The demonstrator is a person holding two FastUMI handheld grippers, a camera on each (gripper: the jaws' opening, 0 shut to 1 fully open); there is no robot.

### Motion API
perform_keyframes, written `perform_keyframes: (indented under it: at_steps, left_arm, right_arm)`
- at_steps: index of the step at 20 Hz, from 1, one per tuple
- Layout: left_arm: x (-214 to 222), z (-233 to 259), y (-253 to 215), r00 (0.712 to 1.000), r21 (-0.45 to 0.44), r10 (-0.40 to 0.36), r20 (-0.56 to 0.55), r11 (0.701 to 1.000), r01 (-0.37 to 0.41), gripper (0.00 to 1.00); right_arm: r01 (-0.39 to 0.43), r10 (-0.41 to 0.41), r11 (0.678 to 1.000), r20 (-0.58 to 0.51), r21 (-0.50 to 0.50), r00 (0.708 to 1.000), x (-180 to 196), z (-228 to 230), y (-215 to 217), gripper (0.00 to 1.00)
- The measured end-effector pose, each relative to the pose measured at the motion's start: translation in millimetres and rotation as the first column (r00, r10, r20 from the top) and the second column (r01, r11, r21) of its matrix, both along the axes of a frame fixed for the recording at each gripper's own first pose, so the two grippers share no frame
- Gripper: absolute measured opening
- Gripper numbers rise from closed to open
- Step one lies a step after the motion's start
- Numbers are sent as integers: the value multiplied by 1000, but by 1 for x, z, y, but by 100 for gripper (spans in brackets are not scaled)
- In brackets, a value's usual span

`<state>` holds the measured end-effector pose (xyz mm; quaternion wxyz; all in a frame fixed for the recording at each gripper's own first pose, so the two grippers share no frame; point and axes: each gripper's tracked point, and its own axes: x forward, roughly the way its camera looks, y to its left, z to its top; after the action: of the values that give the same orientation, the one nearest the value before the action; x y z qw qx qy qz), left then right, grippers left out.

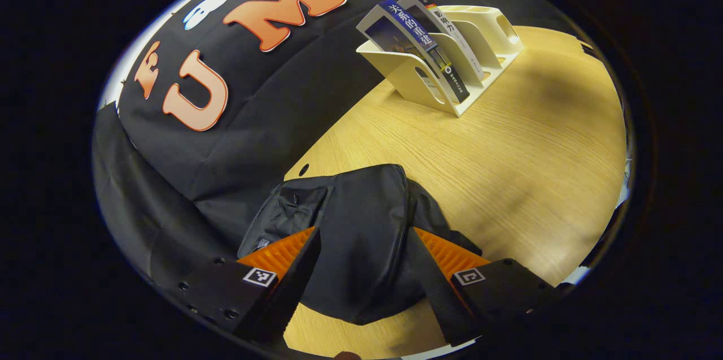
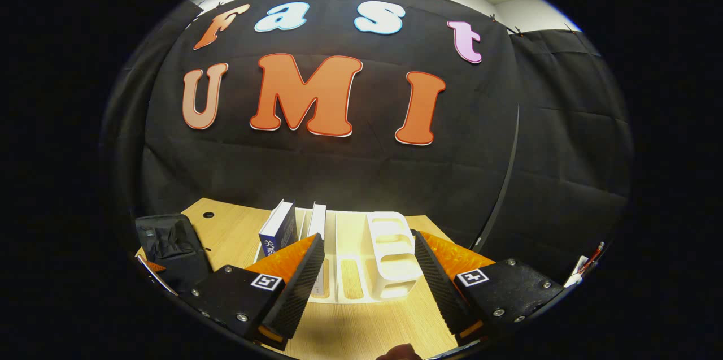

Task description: Open the schoolbag, grab two books from the bookshelf and put them into the schoolbag.

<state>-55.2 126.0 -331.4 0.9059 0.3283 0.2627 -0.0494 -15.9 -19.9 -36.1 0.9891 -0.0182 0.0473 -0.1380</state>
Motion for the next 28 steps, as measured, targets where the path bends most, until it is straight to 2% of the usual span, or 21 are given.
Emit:
perform_keyframes:
  at_steps: [4, 7, 14, 16, 17, 18, 19, 22, 26, 27, 28]
  left_arm:
    - [3, -12, 9, 1000, 71, -24, -18, 997, 25, 98]
    - [8, -6, 9, 999, 152, -31, 16, 988, 28, 97]
    - [26, -8, 20, 996, 245, 91, 13, 965, -91, 96]
    - [31, -5, 22, 993, 250, 121, 12, 961, -120, 92]
    - [32, -3, 23, 991, 250, 134, 6, 959, -131, 87]
    - [35, -3, 22, 990, 249, 141, 1, 959, -137, 92]
    - [35, -2, 23, 989, 253, 145, -9, 958, -138, 81]
    - [37, -1, 20, 987, 251, 152, -44, 958, -137, 68]
    - [36, 4, 16, 984, 229, 153, -93, 965, -128, 42]
    - [35, 6, 15, 982, 212, 151, -115, 969, -124, 32]
    - [35, 11, 15, 980, 201, 157, -122, 971, -131, 28]
  right_arm:
    - [1, -1, 1000, -22, -8, 1000, -3, -2, 10, 96]
    - [-21, 20, 999, -24, -27, 1000, -2, 1, 8, 96]
    - [-115, 116, 993, 26, -34, 993, 21, 16, -18, 96]
    - [-127, 128, 991, 35, -33, 991, 26, 15, -30, 96]
    - [-130, 131, 991, 34, -31, 991, 29, 13, -37, 96]
    - [-136, 137, 990, 34, -26, 990, 30, 12, -43, 96]
    - [-139, 140, 990, 33, -19, 990, 32, 9, -48, 96]
    - [-149, 149, 989, 33, 3, 988, 37, 4, -65, 96]
    - [-169, 169, 985, 41, 14, 985, 43, 1, -77, 96]
    - [-177, 176, 984, 43, 14, 983, 43, 2, -79, 96]
    - [-183, 182, 983, 43, 11, 982, 44, 0, -81, 96]
